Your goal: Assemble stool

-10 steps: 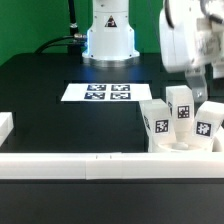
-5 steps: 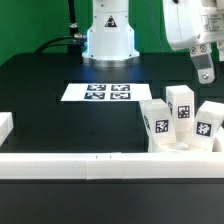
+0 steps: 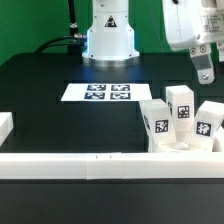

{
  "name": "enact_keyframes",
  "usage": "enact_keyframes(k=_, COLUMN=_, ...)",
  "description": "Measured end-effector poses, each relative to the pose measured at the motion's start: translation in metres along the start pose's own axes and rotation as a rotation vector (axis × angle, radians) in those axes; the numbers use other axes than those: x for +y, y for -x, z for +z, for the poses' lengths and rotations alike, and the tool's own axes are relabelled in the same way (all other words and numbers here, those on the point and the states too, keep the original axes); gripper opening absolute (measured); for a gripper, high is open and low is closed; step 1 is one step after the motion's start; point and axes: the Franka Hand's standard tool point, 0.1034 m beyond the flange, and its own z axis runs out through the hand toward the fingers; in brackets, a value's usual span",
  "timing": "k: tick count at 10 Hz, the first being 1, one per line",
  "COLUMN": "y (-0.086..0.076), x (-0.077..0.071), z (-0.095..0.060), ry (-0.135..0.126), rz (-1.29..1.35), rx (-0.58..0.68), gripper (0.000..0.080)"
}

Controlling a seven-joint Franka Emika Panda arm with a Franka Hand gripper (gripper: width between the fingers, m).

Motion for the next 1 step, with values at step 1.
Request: enact_keyframes(k=1, y=0.0, x=0.0, z=0.0, ry=0.0, rz=0.0, rx=0.0, gripper=0.0649)
